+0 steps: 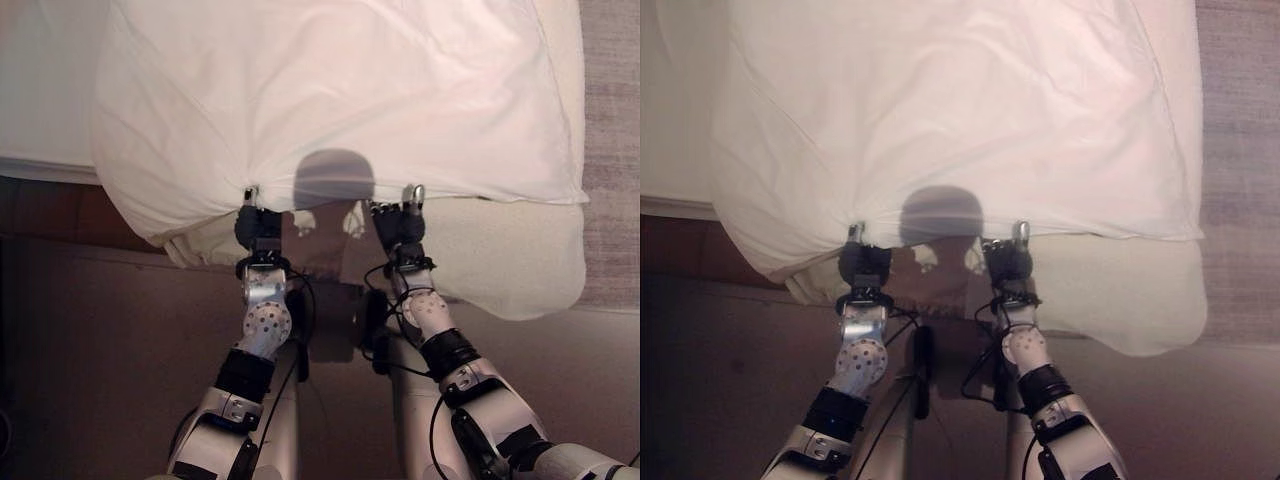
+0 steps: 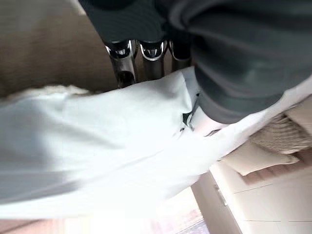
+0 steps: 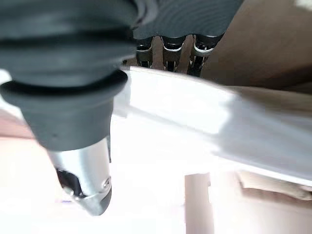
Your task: Make the bed
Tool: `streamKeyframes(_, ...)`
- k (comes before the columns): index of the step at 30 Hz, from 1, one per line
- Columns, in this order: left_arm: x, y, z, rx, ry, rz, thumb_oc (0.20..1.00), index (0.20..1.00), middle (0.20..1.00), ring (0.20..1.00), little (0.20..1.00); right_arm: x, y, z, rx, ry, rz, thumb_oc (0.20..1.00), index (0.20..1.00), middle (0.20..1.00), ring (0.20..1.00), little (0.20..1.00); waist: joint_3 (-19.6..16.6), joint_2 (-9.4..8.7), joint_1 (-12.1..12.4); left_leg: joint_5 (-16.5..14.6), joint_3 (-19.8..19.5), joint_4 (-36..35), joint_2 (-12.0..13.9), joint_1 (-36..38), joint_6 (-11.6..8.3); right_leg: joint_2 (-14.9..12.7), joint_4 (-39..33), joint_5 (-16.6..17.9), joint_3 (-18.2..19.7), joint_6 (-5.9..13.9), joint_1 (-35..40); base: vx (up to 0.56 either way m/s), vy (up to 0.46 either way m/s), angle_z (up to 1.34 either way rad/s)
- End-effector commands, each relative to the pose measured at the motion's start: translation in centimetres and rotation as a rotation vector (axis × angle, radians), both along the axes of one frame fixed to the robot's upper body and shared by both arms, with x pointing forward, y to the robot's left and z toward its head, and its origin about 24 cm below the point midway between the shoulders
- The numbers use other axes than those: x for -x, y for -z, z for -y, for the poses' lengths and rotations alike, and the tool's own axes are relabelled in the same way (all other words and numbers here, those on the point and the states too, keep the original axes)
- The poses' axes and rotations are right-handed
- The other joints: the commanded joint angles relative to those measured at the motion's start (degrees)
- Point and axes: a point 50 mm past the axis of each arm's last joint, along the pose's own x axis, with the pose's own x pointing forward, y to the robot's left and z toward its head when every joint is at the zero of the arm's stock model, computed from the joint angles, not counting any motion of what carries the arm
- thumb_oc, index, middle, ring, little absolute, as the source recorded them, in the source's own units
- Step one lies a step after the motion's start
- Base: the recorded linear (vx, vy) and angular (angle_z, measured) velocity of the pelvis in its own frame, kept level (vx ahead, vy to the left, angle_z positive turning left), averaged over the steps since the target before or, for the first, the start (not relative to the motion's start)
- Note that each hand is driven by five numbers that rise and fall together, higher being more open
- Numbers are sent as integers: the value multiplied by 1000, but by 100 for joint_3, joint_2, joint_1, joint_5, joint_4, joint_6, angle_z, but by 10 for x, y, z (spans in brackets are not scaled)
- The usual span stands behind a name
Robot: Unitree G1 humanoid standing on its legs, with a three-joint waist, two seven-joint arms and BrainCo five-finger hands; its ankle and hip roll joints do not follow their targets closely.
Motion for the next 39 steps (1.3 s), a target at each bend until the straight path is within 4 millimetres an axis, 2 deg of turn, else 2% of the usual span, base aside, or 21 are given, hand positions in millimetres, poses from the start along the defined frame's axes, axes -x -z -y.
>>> streamKeyframes(1,25,-18,-51,28,-284,119,200,200,200,200,200,3,-11,41,-87,181,40,1000,1000,1000,1000,1000,-547,192,172,60,42,-80,-264,-342,251,81,-574,335,272,519,-14,0,0,0)
streamKeyframes(4,27,-19,-56,42,-319,111,200,200,200,200,200,2,-9,49,-86,213,8,1000,1000,1000,1000,1000,-544,202,165,55,49,-86,-267,-337,252,86,-557,337,282,528,-29,0,0,0)
streamKeyframes(5,28,-20,-61,40,-341,100,200,200,200,200,200,1,-4,60,-69,260,-46,1000,1000,1000,1000,1000,-546,208,166,68,55,-112,-267,-341,242,75,-564,352,283,546,-48,0,0,0)
streamKeyframes(6,28,-22,-61,32,-348,103,200,200,200,200,200,0,-5,64,-68,275,-65,1000,1000,1000,1000,1000,-548,217,172,82,59,-141,-268,-341,241,68,-573,354,283,554,-59,0,0,0)
streamKeyframes(7,29,-25,-62,9,-351,110,200,200,200,200,200,-2,4,72,-43,303,-148,1000,1000,1000,1000,1000,-550,214,181,85,55,-125,-276,-345,257,69,-547,360,293,550,-81,0,0,0)
streamKeyframes(10,31,-28,-65,-2,-359,119,200,200,200,200,200,-5,6,80,-23,324,-203,1000,1000,1000,1000,1000,-532,207,202,62,52,-96,-282,-361,283,69,-496,352,299,546,-118,0,-2,-1)
streamKeyframes(15,36,-34,-73,-55,-390,134,200,200,200,200,200,-19,-7,111,-1,422,-297,1000,1000,1000,1000,1000,-528,242,301,55,73,-37,-265,-408,252,33,-447,343,269,554,-175,0,-3,-1)
streamKeyframes(18,41,-28,-79,-77,-389,113,200,200,200,200,200,-26,-11,126,42,452,-392,1000,1000,1000,1000,1000,-512,233,350,51,106,-19,-244,-414,250,50,-427,348,269,540,-188,0,0,0)
streamKeyframes(29,45,-29,-86,-110,-395,134,200,200,200,200,200,-41,-40,126,82,446,-415,1000,1000,1000,1000,1000,-441,129,351,67,189,-23,-173,-386,218,111,-502,417,312,526,-183,-7,-6,-4)
streamKeyframes(34,46,-27,-89,-117,-400,126,200,200,200,200,200,-42,-48,124,89,448,-384,1000,1000,1000,1000,1000,-434,130,333,103,205,-93,-159,-340,200,132,-565,429,315,524,-142,-3,-6,-1)
streamKeyframes(38,46,-26,-90,-109,-408,122,200,200,200,200,200,-41,-46,128,84,460,-388,1000,1000,1000,1000,1000,-435,127,318,111,206,-98,-159,-312,182,127,-559,422,304,520,-114,0,-8,0)
streamKeyframes(39,45,-27,-92,-109,-415,120,200,200,200,200,200,-40,-43,133,93,474,-405,705,705,705,705,705,-461,141,305,119,208,-107,-158,-304,170,119,-566,415,299,516,-110,0,0,0)
